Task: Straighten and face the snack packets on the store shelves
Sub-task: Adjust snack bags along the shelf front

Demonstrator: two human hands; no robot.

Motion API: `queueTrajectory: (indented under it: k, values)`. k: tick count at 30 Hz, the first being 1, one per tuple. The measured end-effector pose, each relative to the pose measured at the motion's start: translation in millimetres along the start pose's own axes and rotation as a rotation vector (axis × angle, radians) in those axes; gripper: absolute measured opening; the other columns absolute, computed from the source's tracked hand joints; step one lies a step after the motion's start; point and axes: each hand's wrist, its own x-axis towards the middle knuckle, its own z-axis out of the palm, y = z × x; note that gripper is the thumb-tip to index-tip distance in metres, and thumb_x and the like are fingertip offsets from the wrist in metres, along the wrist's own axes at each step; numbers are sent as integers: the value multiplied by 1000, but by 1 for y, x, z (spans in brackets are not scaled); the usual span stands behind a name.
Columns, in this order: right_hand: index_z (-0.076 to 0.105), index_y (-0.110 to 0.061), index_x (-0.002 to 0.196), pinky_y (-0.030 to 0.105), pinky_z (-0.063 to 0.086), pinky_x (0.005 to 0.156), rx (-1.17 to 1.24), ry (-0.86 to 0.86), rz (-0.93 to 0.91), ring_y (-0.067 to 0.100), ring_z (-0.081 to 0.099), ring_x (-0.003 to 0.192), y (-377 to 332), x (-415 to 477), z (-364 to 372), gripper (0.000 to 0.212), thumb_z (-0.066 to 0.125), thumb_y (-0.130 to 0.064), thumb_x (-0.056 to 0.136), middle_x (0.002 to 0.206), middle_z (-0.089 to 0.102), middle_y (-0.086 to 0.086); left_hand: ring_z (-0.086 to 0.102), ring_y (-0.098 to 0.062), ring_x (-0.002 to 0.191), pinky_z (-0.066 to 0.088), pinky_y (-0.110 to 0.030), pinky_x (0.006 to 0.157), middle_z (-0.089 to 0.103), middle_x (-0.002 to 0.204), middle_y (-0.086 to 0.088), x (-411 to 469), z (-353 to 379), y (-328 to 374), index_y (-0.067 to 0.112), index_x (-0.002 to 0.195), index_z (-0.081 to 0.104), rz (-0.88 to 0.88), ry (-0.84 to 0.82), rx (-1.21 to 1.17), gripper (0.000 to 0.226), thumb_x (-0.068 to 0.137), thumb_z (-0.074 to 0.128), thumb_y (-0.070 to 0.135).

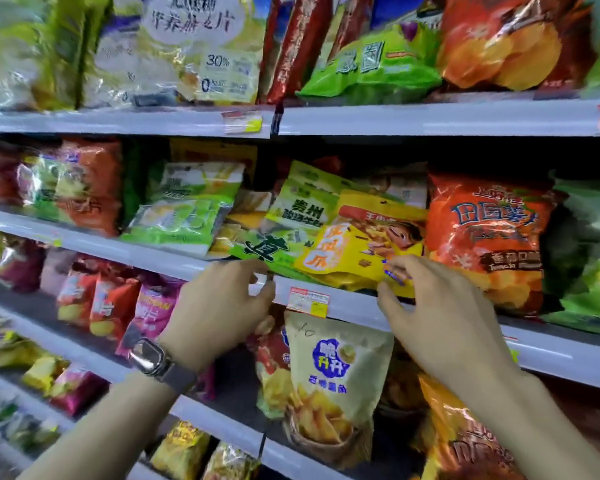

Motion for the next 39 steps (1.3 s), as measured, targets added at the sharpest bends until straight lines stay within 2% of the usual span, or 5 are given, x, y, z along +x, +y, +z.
queueTrajectory:
  k: [8,15,26,31,39]
  values:
    - [44,-33,145,44,53,84,-151,-106,203,35,62,114,-29,20,29,55,52,-58,96,136,60,0,68,-25,97,49,-33,79,77,106,0,70,18,-17,15,136,67,158,-91,-252,41,101,60,36]
    - [44,-39,142,44,50,94,15,-152,219,27,56,124,-21,19,28,54,53,-63,94,140,58,-9,39,-21,50,33,-29,55,40,54,-3,136,57,19,10,60,38,18,-322,-393,54,99,66,34]
    - [53,-36,139,26,44,97,388,-110,155,4,54,125,-7,19,30,45,65,-43,96,135,60,-21,62,-25,78,54,-43,72,74,88,-11,146,72,29,0,92,70,-117,-352,-734,28,101,65,25]
    - [52,-44,135,15,41,89,820,-91,300,-32,49,100,1,29,38,46,71,-32,95,107,56,-51,72,-37,98,55,-64,94,75,115,-26,133,69,8,-2,115,71,-124,-241,-896,59,82,65,47]
    - [52,-23,142,33,55,94,1286,2,553,13,68,116,-9,71,62,54,76,-26,93,132,67,-4,79,-25,96,62,-48,91,82,102,-1,119,59,-23,14,114,72,-44,-130,-1081,17,107,60,25]
